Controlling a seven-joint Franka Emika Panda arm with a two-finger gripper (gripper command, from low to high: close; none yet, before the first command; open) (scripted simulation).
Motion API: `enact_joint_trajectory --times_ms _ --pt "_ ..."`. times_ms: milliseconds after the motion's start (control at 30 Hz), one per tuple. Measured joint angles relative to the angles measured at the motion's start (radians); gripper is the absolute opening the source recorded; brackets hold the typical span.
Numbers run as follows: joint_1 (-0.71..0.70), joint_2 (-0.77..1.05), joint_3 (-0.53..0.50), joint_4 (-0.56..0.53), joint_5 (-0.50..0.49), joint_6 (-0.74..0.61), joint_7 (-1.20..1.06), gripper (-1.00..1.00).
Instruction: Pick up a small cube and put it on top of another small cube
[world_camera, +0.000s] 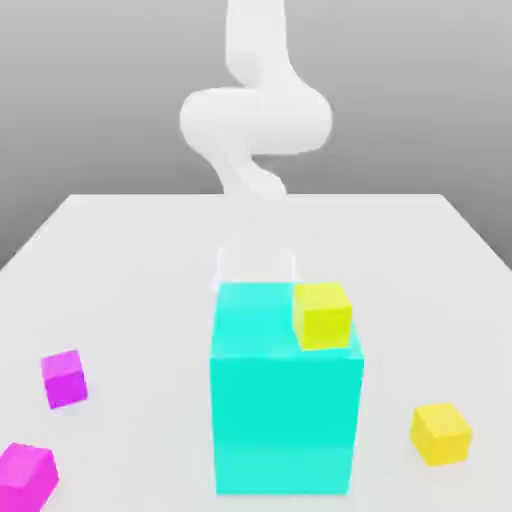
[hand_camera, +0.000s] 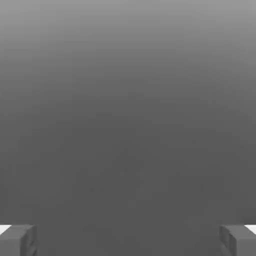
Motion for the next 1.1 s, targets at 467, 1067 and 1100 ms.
enact_joint_trajectory --times_ms 467,1067,1100 --pt "0.028 0.513 -0.238 0.030 0.176 0.113 -0.258 0.00" --pt "-0.153 1.133 -0.311 0.066 0.283 0.296 -0.498 0.00" --pt "-0.168 1.169 -0.296 0.073 0.299 0.321 -0.512 0.00"
